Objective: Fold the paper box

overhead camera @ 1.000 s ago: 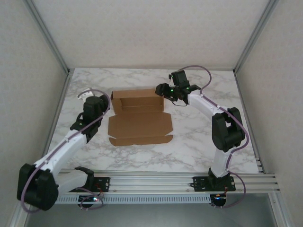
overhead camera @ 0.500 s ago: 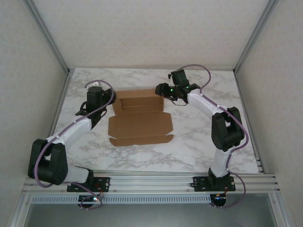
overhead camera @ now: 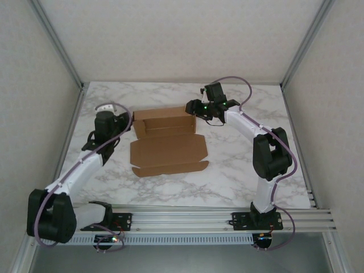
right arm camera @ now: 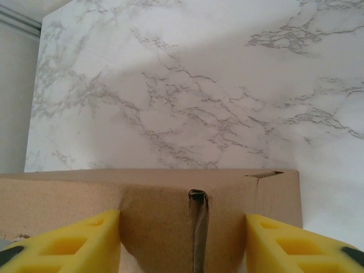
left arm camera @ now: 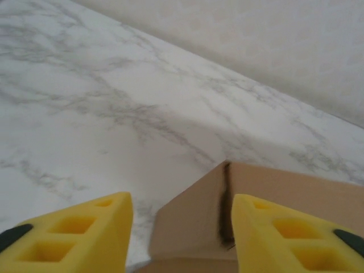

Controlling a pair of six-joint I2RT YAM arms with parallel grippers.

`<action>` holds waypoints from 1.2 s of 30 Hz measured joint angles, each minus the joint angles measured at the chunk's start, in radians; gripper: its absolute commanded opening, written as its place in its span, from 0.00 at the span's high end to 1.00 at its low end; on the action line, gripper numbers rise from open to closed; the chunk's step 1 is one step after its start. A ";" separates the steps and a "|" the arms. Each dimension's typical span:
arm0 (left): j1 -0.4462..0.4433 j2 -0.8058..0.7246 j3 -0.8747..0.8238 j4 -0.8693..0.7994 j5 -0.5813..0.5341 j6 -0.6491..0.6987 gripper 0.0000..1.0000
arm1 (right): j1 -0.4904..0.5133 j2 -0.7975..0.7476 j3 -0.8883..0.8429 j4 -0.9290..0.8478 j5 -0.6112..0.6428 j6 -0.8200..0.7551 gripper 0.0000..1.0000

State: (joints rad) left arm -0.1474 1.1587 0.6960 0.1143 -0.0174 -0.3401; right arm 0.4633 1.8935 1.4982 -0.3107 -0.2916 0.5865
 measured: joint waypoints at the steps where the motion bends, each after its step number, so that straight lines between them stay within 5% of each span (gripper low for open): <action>1: -0.005 -0.026 -0.031 0.006 -0.017 0.013 0.40 | 0.000 0.000 0.000 0.000 0.000 0.000 0.46; 3: -0.022 -0.097 -0.105 0.031 -0.047 0.046 0.18 | 0.000 0.000 0.001 0.000 -0.001 -0.003 0.46; 8: -0.036 -0.207 -0.139 0.073 -0.077 0.116 0.07 | 0.000 0.000 0.002 0.000 -0.008 -0.011 0.46; 11: -0.036 -0.210 -0.109 0.080 -0.133 0.087 0.17 | 0.000 0.000 0.002 0.000 -0.016 -0.014 0.46; 18: -0.047 -0.154 -0.119 0.103 -0.064 0.086 0.14 | 0.000 0.000 0.002 0.000 -0.020 -0.021 0.46; 26: -0.229 -0.112 -0.272 0.254 -0.089 0.101 0.18 | 0.000 0.000 0.001 0.000 -0.024 -0.023 0.47; 36: -0.194 0.004 -0.295 0.388 -0.191 0.135 0.31 | 0.000 0.000 0.001 0.000 -0.027 -0.026 0.46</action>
State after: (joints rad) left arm -0.3412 1.1629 0.4011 0.5022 -0.2085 -0.2050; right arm 0.4633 1.8938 1.4990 -0.3103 -0.3183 0.5610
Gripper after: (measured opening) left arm 0.710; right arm 0.537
